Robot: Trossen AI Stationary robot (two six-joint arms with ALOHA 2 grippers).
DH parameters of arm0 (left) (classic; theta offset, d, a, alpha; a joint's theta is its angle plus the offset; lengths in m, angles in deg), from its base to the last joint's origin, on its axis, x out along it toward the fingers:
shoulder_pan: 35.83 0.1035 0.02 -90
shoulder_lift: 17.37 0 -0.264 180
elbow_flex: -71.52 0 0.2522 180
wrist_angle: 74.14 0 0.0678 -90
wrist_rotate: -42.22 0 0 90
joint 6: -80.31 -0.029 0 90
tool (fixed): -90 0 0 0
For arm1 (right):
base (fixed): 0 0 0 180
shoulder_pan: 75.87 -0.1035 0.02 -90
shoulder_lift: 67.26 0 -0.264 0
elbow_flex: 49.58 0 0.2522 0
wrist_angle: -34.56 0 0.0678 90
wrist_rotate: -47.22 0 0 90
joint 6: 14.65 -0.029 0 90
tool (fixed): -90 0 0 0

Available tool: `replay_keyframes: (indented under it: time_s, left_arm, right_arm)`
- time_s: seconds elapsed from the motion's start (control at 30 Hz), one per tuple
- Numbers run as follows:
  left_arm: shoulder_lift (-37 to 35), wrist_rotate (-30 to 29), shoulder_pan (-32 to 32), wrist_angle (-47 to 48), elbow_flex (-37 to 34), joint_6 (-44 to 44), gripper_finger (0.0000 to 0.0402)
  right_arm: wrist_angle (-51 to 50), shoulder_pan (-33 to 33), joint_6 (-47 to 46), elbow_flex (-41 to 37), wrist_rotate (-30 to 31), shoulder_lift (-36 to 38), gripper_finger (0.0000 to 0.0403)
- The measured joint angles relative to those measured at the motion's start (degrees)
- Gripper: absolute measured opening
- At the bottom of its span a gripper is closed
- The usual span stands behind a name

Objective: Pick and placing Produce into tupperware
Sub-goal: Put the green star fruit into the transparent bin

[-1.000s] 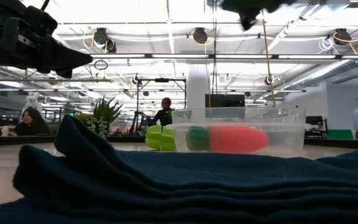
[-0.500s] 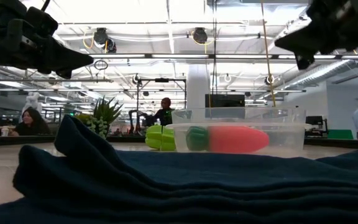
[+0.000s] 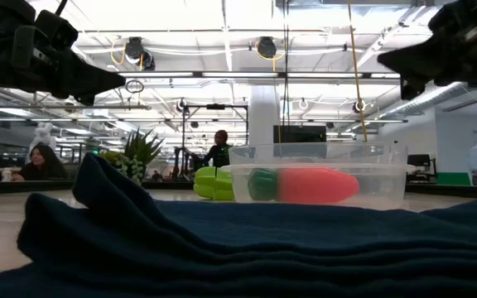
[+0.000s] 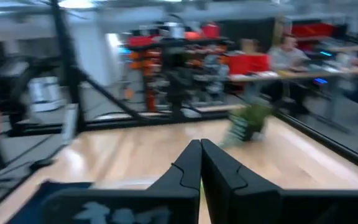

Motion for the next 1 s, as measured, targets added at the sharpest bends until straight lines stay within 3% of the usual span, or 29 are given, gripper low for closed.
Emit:
replay_keyframes:
  time_s: [0.1, 0.43, 0.67, 0.8, 1.0]
  left_arm:
    - [0.0, -0.2, 0.0, 0.0, 0.0, 0.0, 0.0019]
    - [0.0, -0.2, 0.0, 0.1, 0.0, -0.5, 0.0019]
    - [1.1, -9.0, 0.0, 7.4, 0.7, 4.8, 0.0012]
    - [5.0, -10.0, 0.0, 16.0, 8.3, 6.5, 0.0004]
    - [16.3, -10.1, 0.0, 26.6, 24.4, 4.2, 0.0002]
  right_arm:
    - [0.0, 0.0, 1.3, -0.1, -2.6, 0.0, 0.0]
    - [-0.7, 0.0, 2.9, -0.2, -2.7, 0.0, 0.0]
    - [-0.7, 0.0, 3.1, -0.2, -2.7, 0.0, 0.0]
    - [-0.9, 0.0, 3.1, -0.2, -2.6, -0.1, 0.0]
    - [-1.2, 0.0, 3.1, -0.3, -2.5, -0.1, 0.0]
